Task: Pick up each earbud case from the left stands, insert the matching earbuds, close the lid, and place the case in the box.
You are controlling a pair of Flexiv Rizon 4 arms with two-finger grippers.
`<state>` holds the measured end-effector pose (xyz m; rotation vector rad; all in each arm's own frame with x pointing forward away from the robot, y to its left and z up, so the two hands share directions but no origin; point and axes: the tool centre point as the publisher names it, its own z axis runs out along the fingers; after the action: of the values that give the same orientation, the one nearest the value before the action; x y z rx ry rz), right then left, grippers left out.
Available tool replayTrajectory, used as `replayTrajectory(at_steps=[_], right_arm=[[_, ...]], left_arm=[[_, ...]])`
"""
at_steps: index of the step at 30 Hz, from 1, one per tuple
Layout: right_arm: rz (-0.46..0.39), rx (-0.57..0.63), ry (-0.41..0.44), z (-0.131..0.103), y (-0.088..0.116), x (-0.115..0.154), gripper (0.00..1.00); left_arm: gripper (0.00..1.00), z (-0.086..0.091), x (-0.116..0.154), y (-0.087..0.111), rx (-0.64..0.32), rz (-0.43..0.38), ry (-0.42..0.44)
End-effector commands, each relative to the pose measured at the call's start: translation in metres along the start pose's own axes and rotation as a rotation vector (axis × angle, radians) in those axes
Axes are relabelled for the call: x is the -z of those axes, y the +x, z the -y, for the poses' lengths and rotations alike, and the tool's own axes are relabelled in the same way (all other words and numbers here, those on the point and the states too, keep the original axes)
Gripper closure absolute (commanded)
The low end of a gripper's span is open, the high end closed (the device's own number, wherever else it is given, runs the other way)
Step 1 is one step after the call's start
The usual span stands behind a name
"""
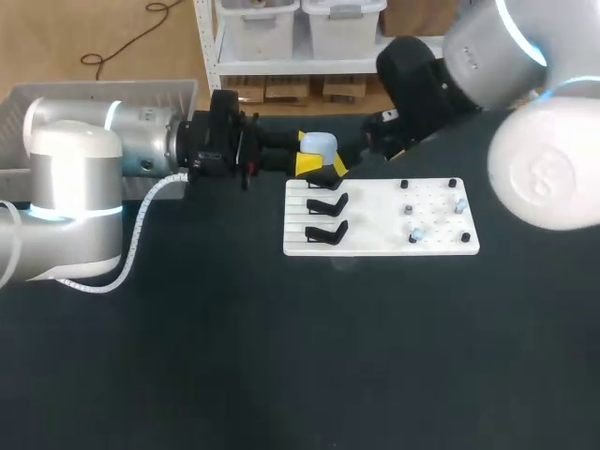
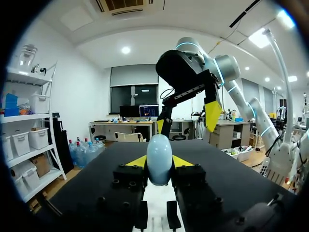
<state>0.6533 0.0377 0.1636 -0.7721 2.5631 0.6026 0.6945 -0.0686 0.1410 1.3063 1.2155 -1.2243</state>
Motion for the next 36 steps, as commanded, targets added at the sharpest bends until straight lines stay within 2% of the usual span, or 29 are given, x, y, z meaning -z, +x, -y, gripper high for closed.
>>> replayTrajectory(at_steps=[1, 20, 36], right_arm=[[-0.018, 0.0, -0.003, 0.001, -0.011, -0.01, 0.0], [-0.022, -0.019, 0.017, 0.013, -0.029, -0.03, 0.0], [-0.017, -0.042, 0.039, 0.022, -0.036, -0.033, 0.0]], left_arm=[[1.0, -0.001, 0.0, 0.0, 0.0, 0.0, 0.002], [1.0, -0.001, 0.0, 0.0, 0.0, 0.0, 0.002], [1.0, -0.001, 0.0, 0.0, 0.0, 0.0, 0.002]])
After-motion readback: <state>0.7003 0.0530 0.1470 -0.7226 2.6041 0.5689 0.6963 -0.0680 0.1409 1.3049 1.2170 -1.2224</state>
